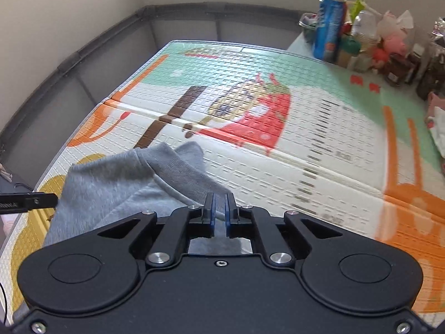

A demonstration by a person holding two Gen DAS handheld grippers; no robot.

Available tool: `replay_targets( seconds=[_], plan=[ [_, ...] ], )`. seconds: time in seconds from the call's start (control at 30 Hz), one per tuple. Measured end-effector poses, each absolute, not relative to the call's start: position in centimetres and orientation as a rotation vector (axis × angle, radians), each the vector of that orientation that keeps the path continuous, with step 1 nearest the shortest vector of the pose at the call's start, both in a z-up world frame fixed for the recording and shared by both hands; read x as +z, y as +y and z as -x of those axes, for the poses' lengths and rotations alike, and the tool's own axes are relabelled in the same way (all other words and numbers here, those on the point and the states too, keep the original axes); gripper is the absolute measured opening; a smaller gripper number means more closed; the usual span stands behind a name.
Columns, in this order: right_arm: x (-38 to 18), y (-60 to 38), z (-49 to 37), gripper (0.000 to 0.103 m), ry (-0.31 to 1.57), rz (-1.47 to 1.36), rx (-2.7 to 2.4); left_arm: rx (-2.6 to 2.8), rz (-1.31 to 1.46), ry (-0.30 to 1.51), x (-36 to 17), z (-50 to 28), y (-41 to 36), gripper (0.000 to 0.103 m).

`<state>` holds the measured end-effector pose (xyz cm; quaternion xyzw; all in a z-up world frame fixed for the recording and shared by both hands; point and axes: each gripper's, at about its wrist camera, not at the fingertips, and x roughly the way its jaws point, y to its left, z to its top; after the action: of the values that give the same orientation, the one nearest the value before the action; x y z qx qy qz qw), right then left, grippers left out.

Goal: Fold clothes

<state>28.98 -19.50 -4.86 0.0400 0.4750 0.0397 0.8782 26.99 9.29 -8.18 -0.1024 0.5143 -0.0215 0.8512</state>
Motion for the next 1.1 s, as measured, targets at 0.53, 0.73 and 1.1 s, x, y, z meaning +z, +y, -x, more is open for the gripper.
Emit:
replay_targets(
  seconds=[0.53,0.73,1.1],
  plan=[
    [-2.3,-19.1,-19.4,0.036,1.077,-0.042,0.182,-0.042,0.146,1.175,-5.7,-18.2,6.2,0.041],
    [-2.0,-18.8,-15.5,0.04,1.103,-0.038,0.219,0.0,0.101,1.19,-5.4,-14.8,5.3,0.042],
    [-1.1,-18.4,-10.5,0.044,1.113,-0.047,0.255,0.054,0.061,1.211,-4.5,-9.7,4.8,0.057]
  ],
)
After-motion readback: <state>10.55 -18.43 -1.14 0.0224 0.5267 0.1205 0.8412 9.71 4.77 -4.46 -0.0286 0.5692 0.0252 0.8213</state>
